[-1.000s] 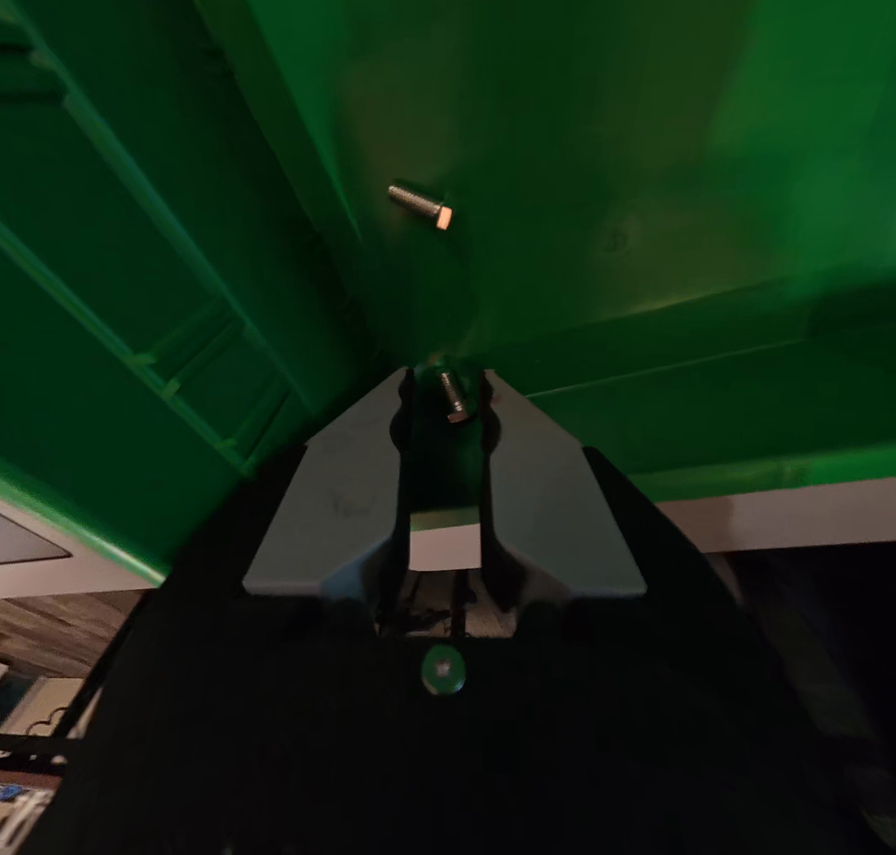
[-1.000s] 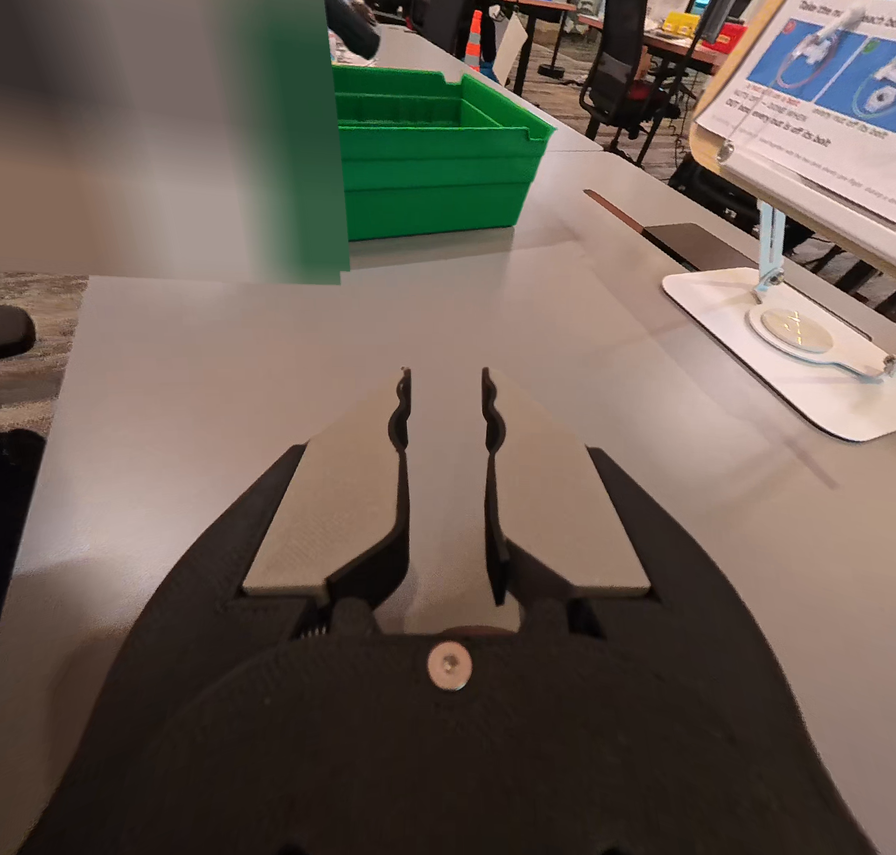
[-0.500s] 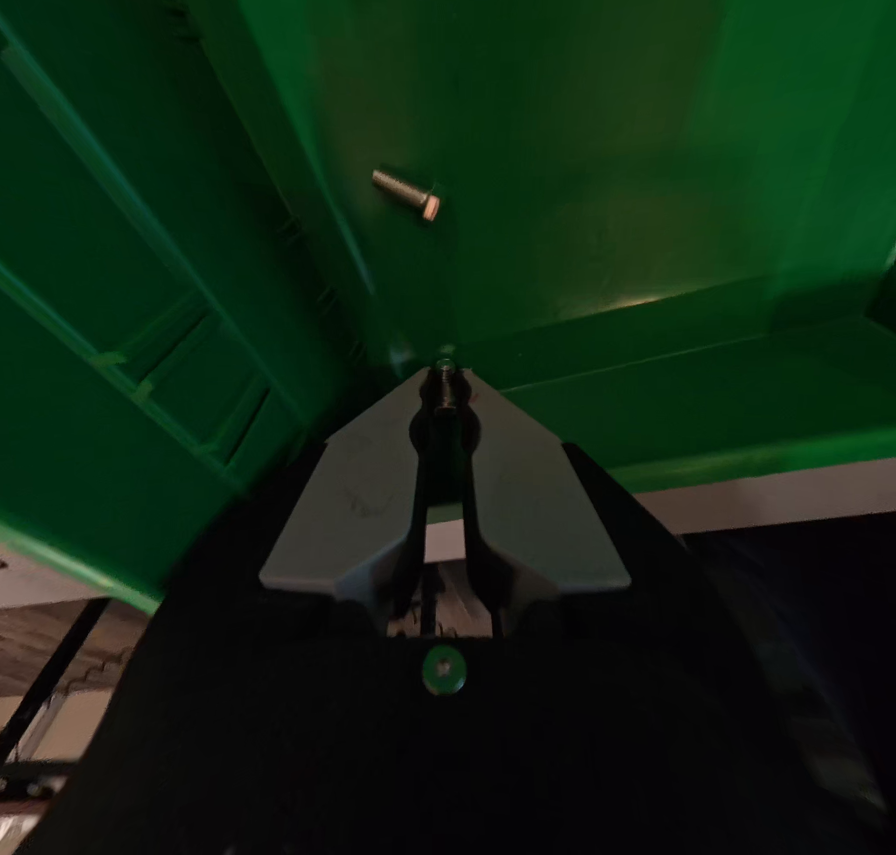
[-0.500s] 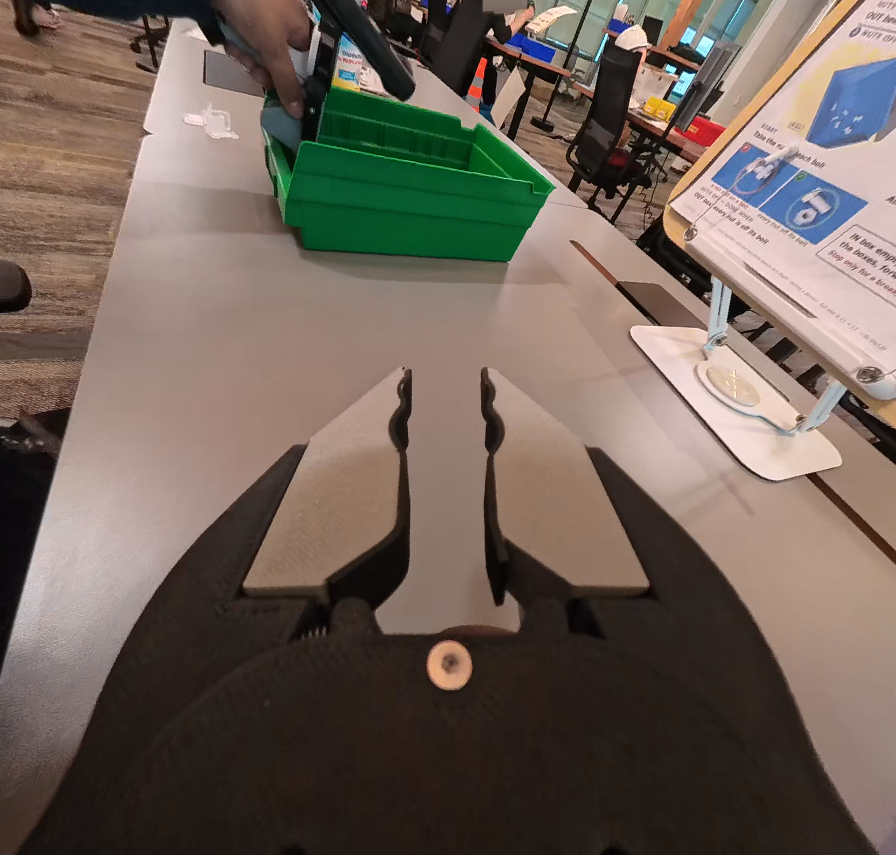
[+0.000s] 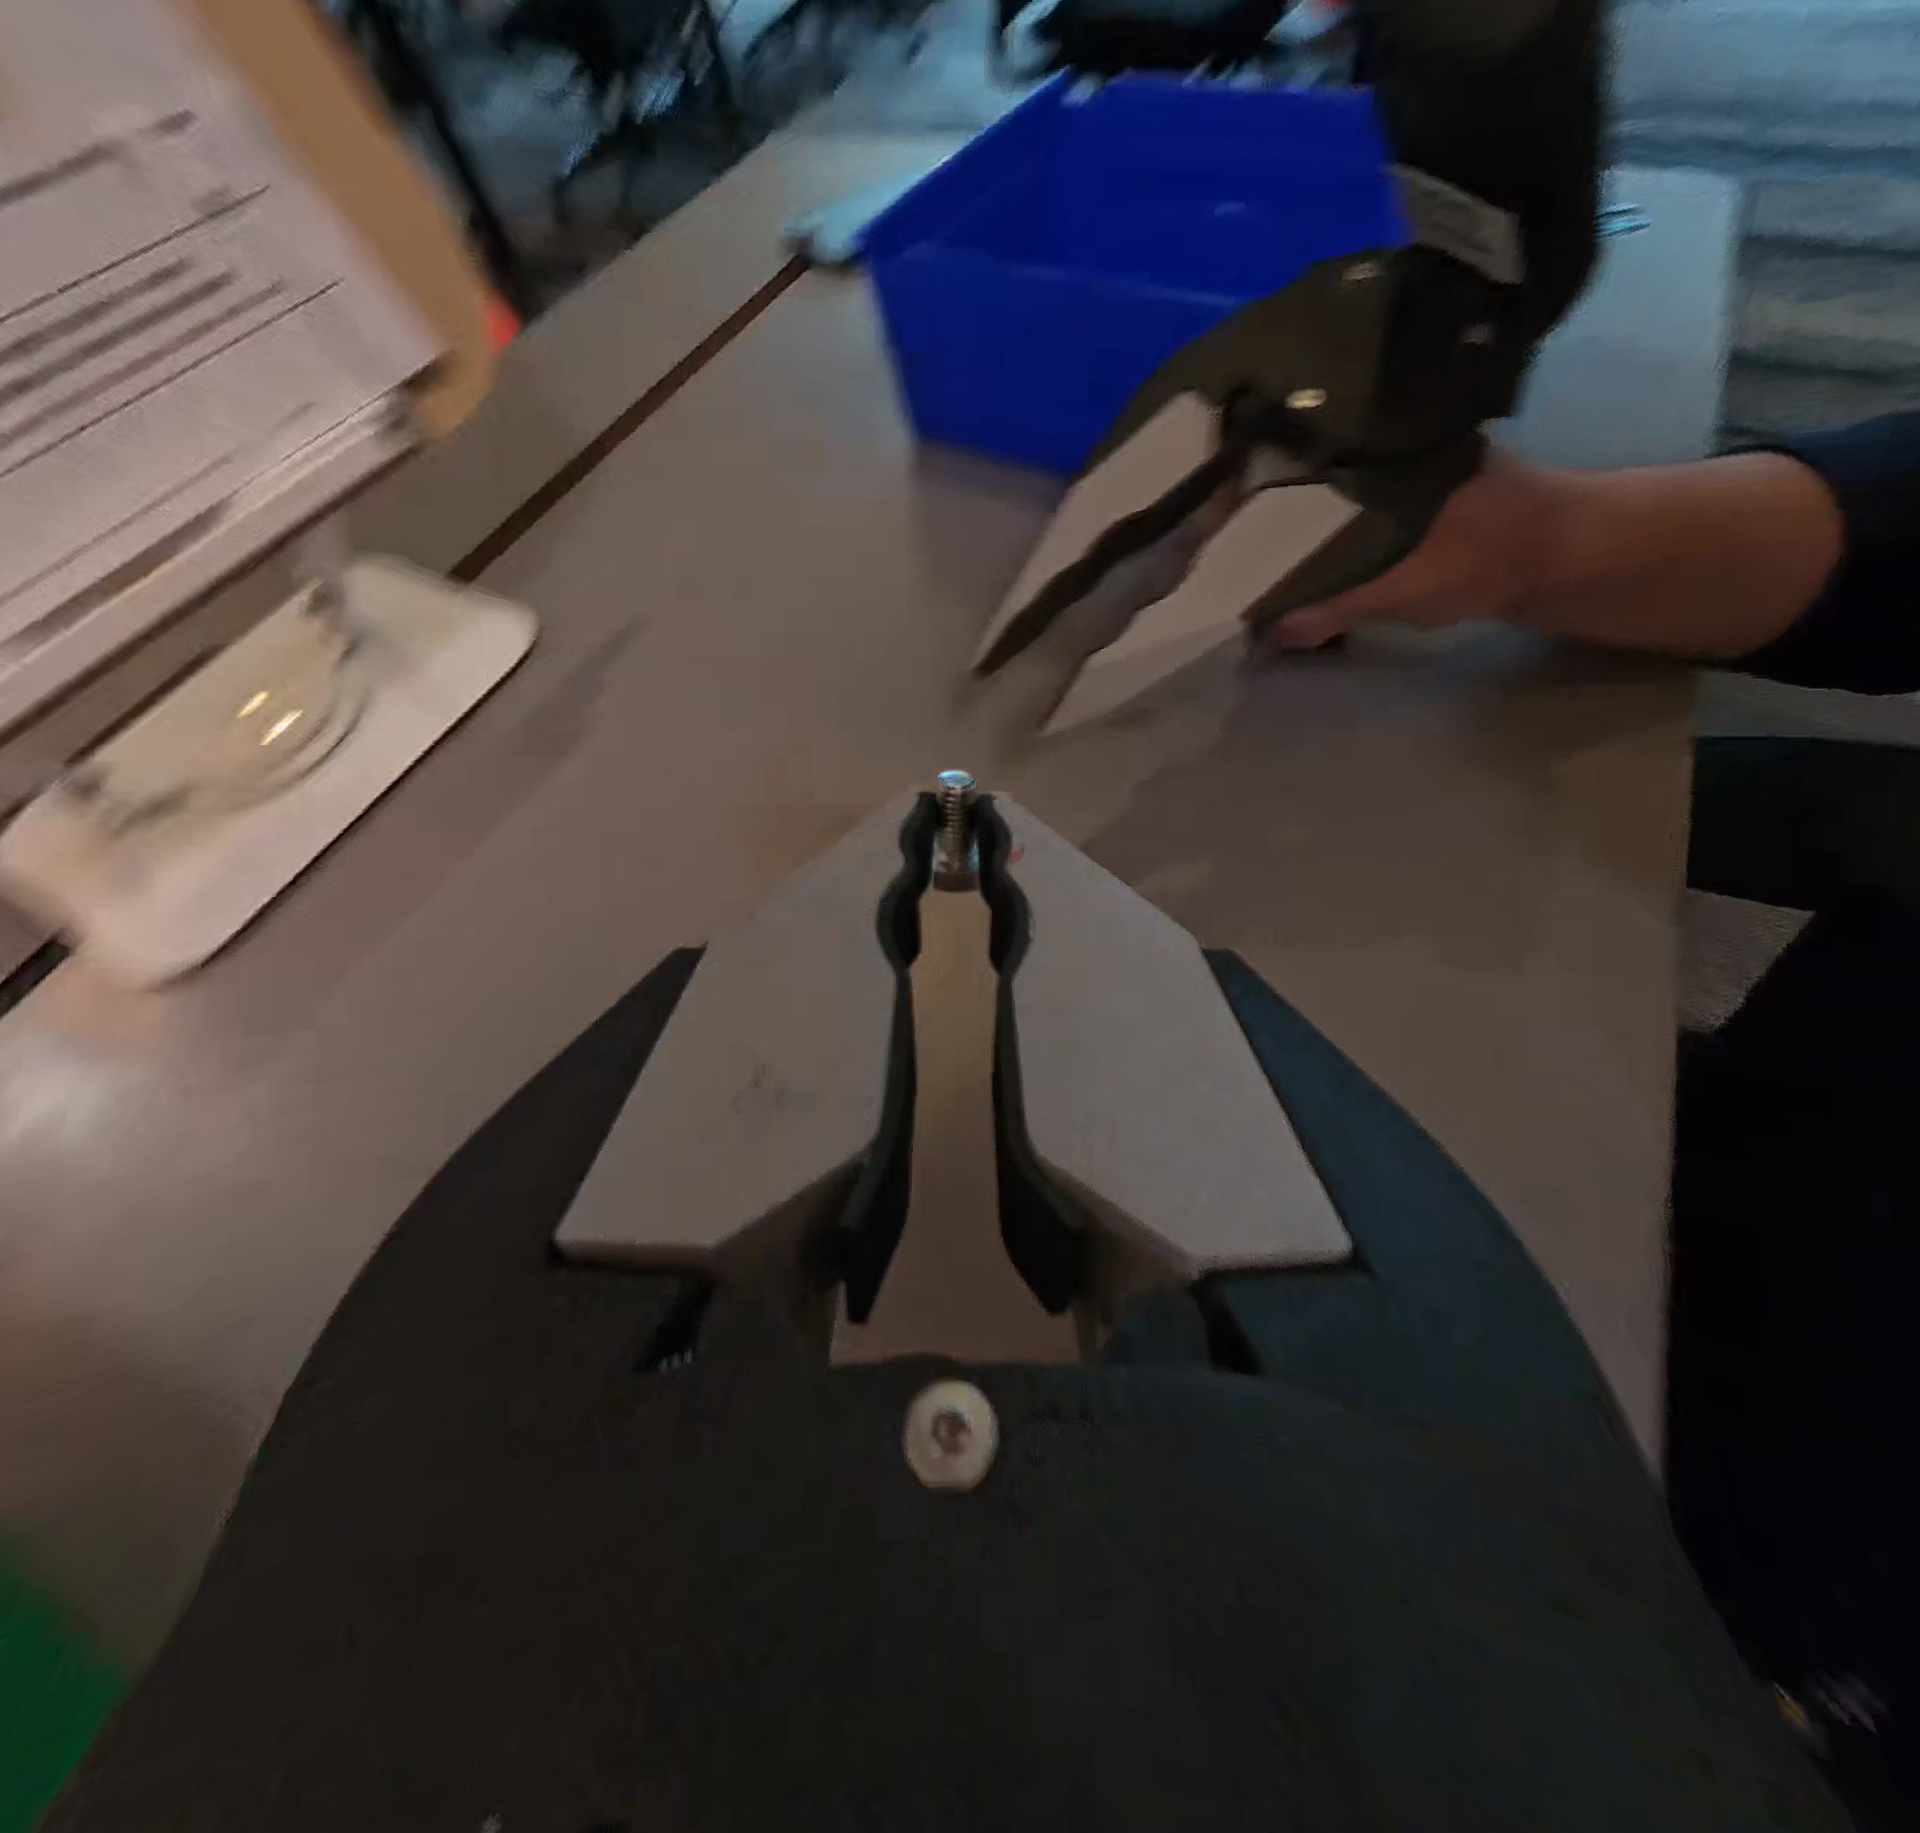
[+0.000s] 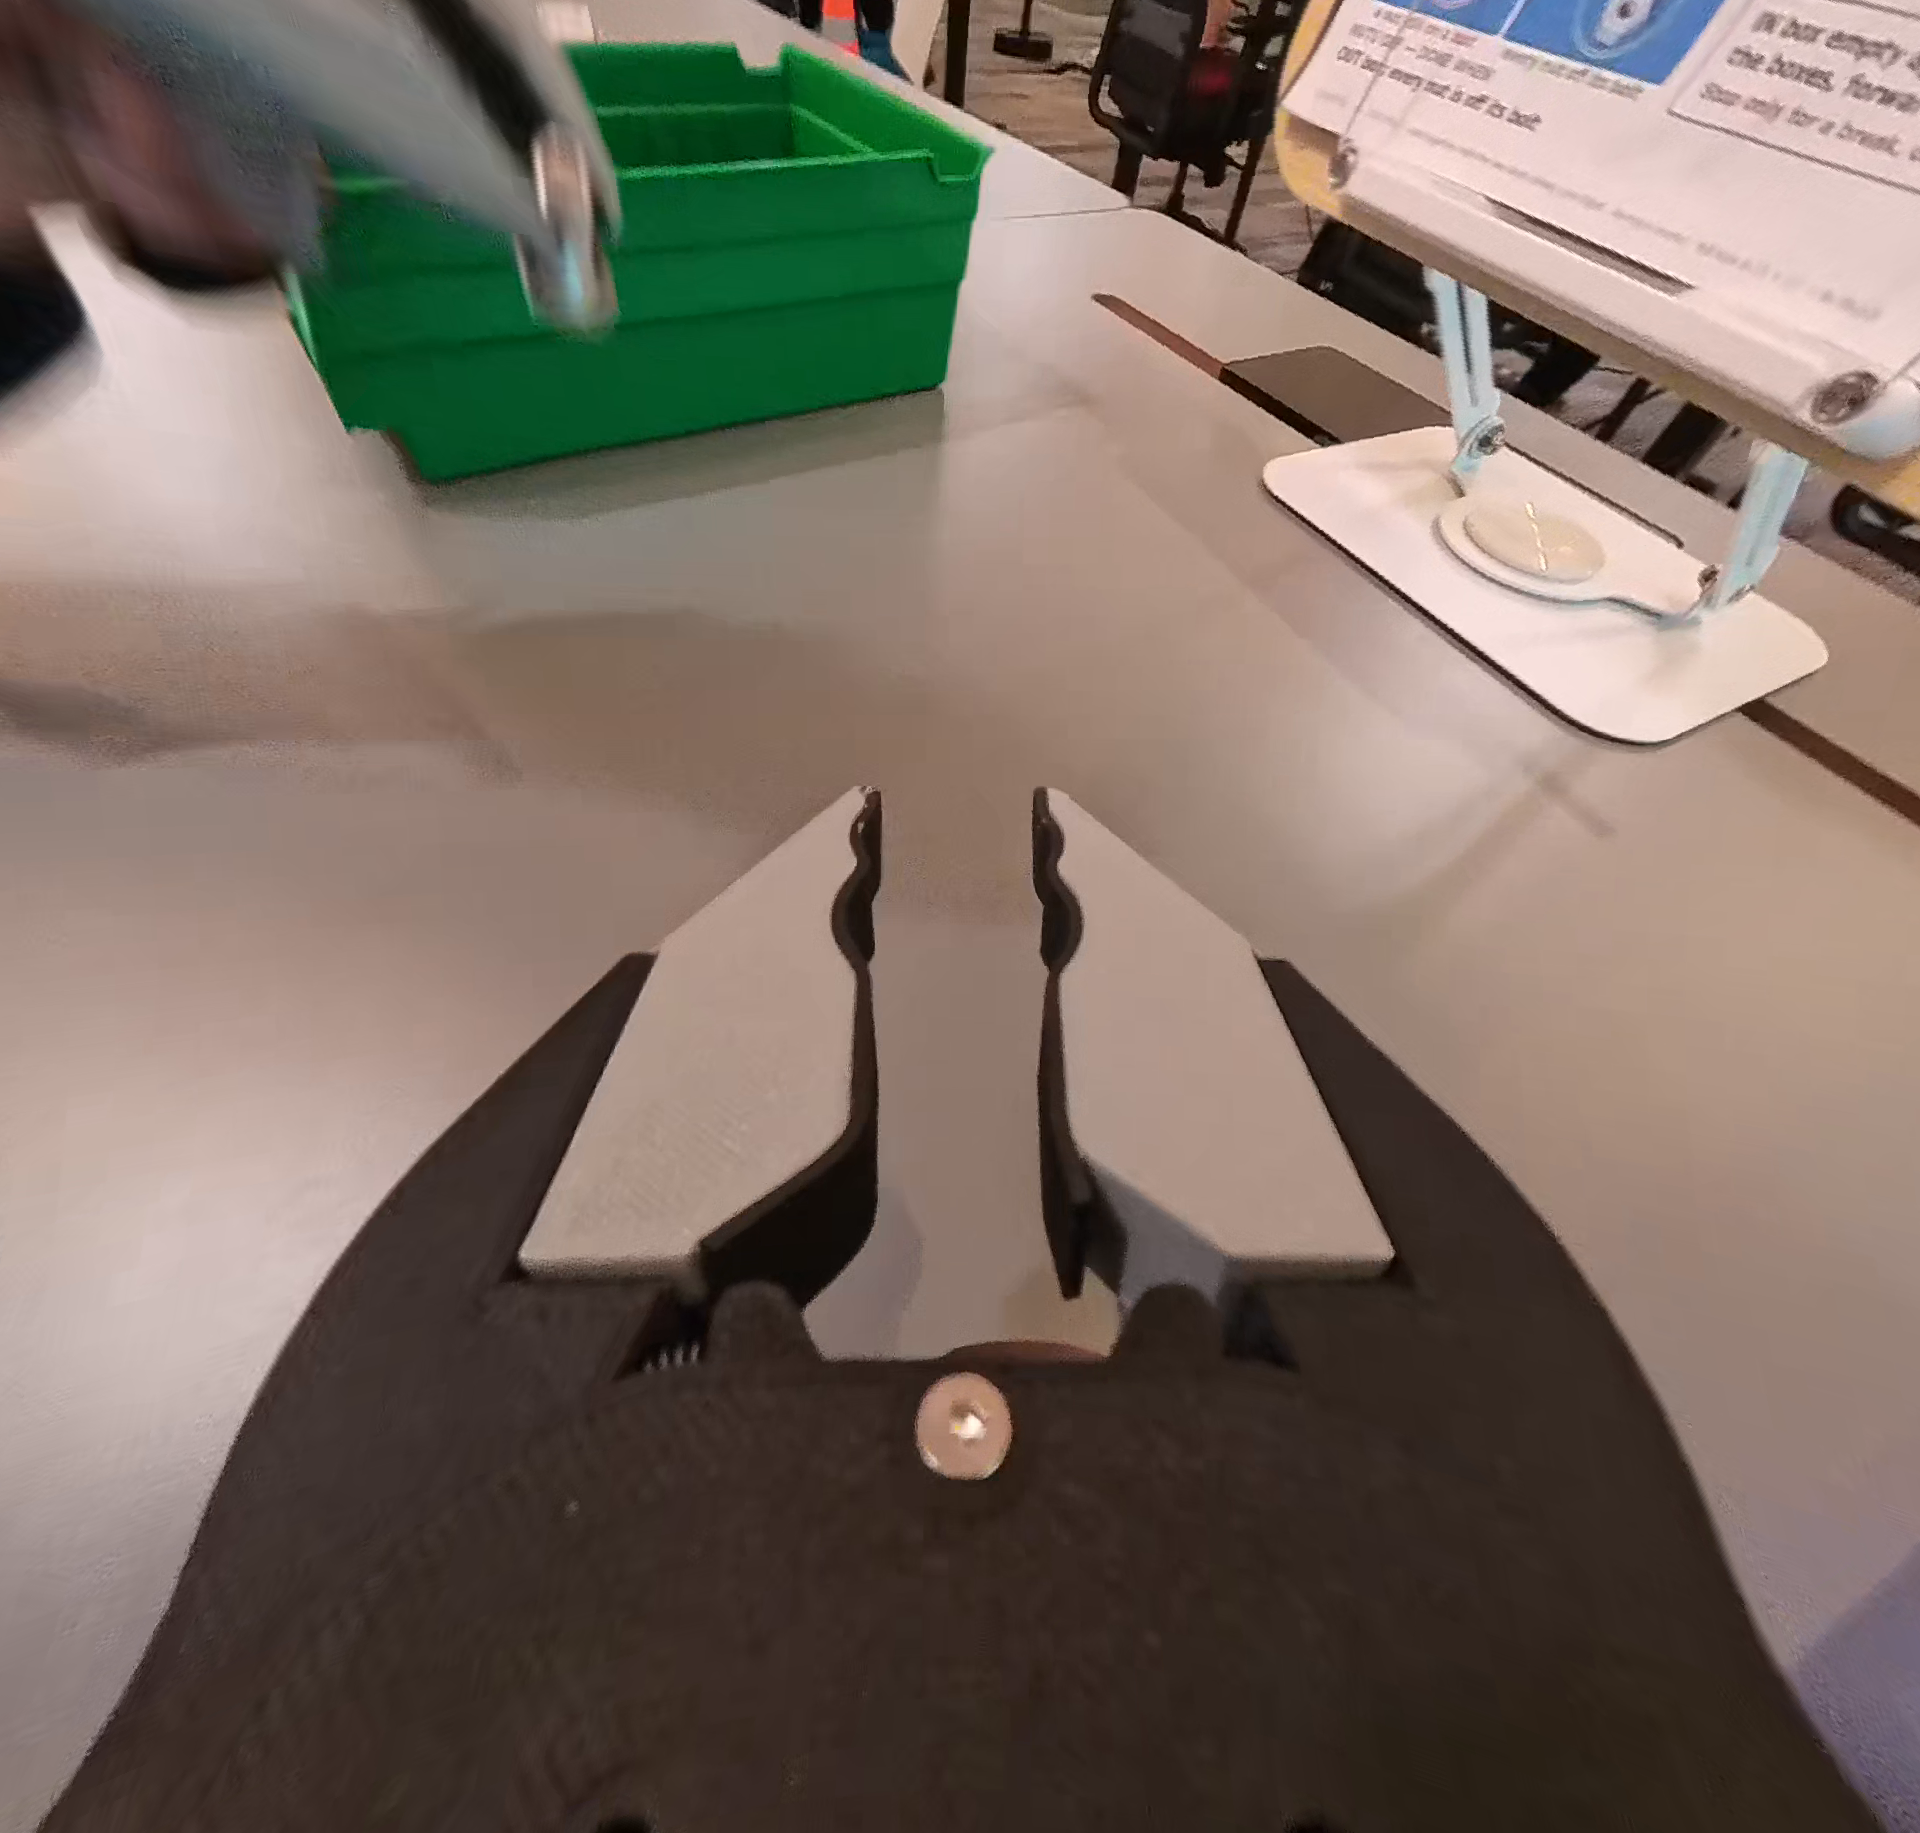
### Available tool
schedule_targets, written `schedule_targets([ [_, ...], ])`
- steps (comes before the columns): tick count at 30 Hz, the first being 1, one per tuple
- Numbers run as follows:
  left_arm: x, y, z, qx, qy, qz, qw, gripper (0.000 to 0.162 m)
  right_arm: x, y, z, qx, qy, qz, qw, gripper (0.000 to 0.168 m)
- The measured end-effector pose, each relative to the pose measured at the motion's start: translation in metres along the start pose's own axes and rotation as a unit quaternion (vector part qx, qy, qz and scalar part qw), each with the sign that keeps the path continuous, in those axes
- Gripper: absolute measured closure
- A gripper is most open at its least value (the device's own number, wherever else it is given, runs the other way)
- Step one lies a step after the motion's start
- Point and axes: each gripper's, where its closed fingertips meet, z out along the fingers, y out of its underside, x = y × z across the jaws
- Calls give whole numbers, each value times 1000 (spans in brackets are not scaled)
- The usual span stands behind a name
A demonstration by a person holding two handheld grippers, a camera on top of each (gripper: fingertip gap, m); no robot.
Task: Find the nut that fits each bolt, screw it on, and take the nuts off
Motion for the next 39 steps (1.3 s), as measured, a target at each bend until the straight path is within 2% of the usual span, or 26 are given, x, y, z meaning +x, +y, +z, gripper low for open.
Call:
schedule_targets([
  [2, 18, 7, 37, 45, 18, 32, 998, 157, 2, -4, -3, 19, -16, 36, 999, 141],
  [5, 42, 8, 59, 124, 79, 62, 987, 157, -1, -16, -11, 62, -64, 89, 992, 143],
  [7, 47, 9, 62, 116, 89, 76, 986, 157, -6, -19, -14, 74, -98, 124, 985, 147],
  [10, 35, 9, 62, 131, 40, 104, 985, 157, -18, -26, -15, 85, -141, 154, 974, 148],
  [13, 28, 24, 67, 108, 24, 96, 989, 157, -22, -22, -10, 66, -142, 154, 976, 149],
  [16, 22, 27, 67, 101, -13, 133, 986, 157, -31, -18, -6, 50, -162, 164, 972, 149],
  [19, 24, 27, 70, 99, -6, 123, 987, 157, -25, -9, 0, 31, -143, 173, 974, 149],
  [21, 27, 21, 67, 126, 26, 80, 988, 157, -21, -2, 2, 17, -133, 168, 977, 144],
  [24, 25, 11, 57, 166, 80, -2, 983, 157, -23, -6, -3, 30, -121, 104, 987, 138],
  [27, 26, 12, 53, 160, 136, -76, 975, 157, -33, -14, -9, 47, -93, -42, 994, 135],
  [30, 33, 16, 57, 140, 198, -169, 955, 157, -44, -18, -16, 66, -56, -194, 977, 134],
  [36, 41, 15, 55, 135, 274, -263, 915, 157, -48, -21, -12, 75, -13, -290, 954, 131],
  [39, 42, 17, 55, 131, 281, -275, 910, 157, -57, -16, -9, 64, -16, -324, 944, 140],
])
